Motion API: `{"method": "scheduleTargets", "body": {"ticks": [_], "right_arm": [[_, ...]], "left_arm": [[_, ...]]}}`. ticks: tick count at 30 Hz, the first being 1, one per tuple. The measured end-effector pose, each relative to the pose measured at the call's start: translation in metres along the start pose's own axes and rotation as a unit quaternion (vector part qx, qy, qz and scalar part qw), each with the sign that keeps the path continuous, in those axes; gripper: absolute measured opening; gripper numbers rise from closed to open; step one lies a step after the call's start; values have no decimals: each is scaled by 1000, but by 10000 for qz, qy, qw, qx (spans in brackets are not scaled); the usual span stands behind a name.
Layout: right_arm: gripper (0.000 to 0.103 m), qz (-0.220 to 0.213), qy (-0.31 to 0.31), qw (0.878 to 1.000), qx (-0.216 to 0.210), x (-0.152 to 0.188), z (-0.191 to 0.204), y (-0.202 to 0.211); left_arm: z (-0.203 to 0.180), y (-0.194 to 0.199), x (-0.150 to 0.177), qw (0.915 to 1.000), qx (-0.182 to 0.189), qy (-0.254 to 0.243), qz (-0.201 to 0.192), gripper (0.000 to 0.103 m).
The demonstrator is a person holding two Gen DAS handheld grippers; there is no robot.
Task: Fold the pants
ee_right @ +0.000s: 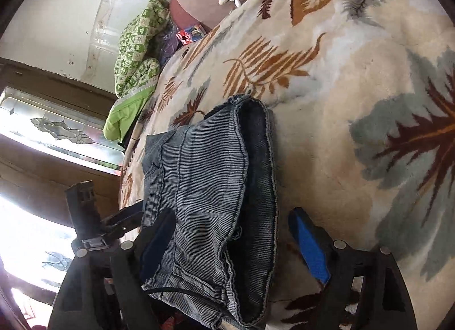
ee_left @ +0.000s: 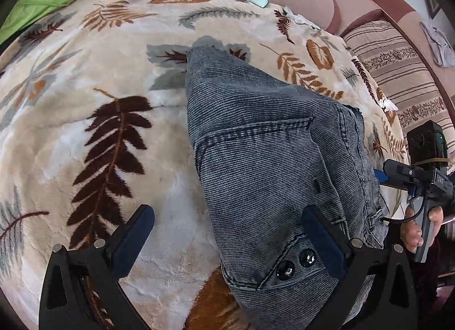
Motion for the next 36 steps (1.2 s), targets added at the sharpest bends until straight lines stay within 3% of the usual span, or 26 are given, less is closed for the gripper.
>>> {"method": "scheduleTargets", "body": {"ticks": [7, 8, 9, 13, 15, 18, 21, 24, 29, 36], "right_arm": [[86, 562, 272, 9970, -459, -9, 12, -30], [86, 596, 353, 9963, -511, -8, 16, -34], [86, 613, 424, 9956, -573, -6, 20, -37], [83, 438, 798, 9950, -402, 4, 36, -44], [73, 315, 845, 9956, -262, 6, 37, -42], [55, 122, 729, 9972, -63, 8, 34, -38], [49, -48, 803, 9968, -1, 10, 39, -34], [41, -223, 988, 9948, 59, 11, 51, -27], [38, -437, 1080, 9931, -131, 4, 68, -9], [36, -667, 1232, 9900, -176, -19, 97, -3]], "left_arm": [[-9, -7, -9, 9977, 678, -86, 19, 103], [-14, -8, -9, 9973, 717, -171, -6, 98], [-19, -9, -8, 9969, 751, -249, -27, 86], [-25, -6, -8, 9973, 583, -359, -246, 72], [-21, -3, -8, 9977, 530, -270, -328, 53], [-17, 1, -8, 9976, 524, -150, -420, 39], [-21, 8, -7, 9970, 466, -259, -553, 29], [-25, 18, -8, 9965, 450, -265, -654, 25], [-24, 35, -15, 9956, 573, -50, -737, 21], [-34, 64, -46, 9944, 138, -127, -1042, 21]]}}
Point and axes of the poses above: each gripper's, at about its wrist camera, not at the fingertips, and y roughly against the way its jaws point, z to its left, x to its underside, the point moved 3 cm from there along -y, roughly the way its jaws point, and after that the axes turned 1 degree about -y, right-handed, at the moved point
